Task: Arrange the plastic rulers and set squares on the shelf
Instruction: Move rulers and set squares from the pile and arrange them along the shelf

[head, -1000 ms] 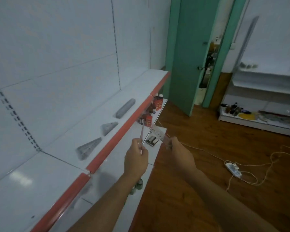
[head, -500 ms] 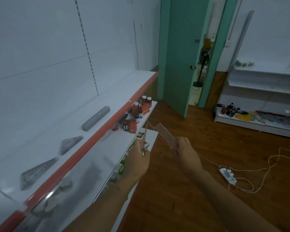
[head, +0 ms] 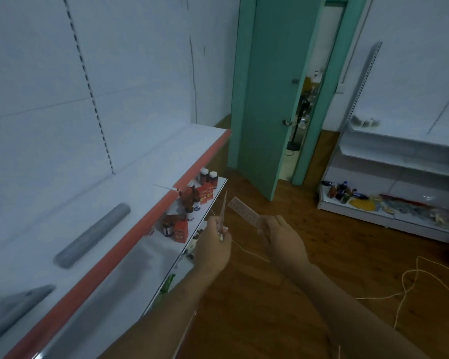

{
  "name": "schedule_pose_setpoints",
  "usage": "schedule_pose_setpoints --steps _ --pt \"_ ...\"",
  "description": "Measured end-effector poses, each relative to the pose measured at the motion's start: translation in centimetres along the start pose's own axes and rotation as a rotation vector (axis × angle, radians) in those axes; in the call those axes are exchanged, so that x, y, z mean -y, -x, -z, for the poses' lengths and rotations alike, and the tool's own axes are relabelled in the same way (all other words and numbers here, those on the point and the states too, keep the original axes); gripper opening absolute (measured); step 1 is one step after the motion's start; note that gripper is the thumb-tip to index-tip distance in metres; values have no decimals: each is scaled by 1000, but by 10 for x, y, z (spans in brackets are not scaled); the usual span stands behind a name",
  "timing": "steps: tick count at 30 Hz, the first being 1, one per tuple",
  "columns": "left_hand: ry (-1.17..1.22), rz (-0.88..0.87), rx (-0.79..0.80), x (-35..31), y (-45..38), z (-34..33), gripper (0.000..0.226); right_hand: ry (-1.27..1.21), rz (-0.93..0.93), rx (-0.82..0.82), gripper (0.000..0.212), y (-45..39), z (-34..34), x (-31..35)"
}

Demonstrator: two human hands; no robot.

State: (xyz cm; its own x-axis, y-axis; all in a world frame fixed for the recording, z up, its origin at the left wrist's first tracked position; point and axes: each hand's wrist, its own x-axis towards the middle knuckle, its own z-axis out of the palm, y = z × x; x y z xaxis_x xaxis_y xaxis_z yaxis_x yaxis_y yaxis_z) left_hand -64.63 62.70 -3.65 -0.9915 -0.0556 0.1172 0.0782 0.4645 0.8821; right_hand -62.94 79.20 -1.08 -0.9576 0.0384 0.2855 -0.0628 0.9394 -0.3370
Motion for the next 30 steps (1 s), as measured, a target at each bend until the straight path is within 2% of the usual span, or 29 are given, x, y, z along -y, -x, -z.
schedule_pose_setpoints --steps 6,9,10,12,16,21,24,27,30 --pt "-16 -13 -18 -5 -68 -10 12 9 12 59 31 -68 -10 -6" --pt "-16 24 -30 -1 -93 -13 14 17 44 95 13 -100 -21 -5" --pt "-13 35 -49 1 -102 -14 18 12 48 104 8 -112 -26 -4" --pt "-11 57 -103 8 -122 -14 26 -16 54 130 11 -136 -39 -2" --pt "-37 121 -220 19 -149 -3 20 -96 76 208 6 -185 -66 8" --pt "-106 202 -414 21 -177 26 15 -181 325 286 7 -242 -89 26" --pt "-131 278 -549 28 -184 40 14 -280 470 396 12 -268 -107 41" --pt "-143 365 -679 39 -175 54 20 -380 610 483 24 -277 -124 62" --pt "-158 444 -796 52 -151 74 22 -416 770 568 25 -271 -137 93"
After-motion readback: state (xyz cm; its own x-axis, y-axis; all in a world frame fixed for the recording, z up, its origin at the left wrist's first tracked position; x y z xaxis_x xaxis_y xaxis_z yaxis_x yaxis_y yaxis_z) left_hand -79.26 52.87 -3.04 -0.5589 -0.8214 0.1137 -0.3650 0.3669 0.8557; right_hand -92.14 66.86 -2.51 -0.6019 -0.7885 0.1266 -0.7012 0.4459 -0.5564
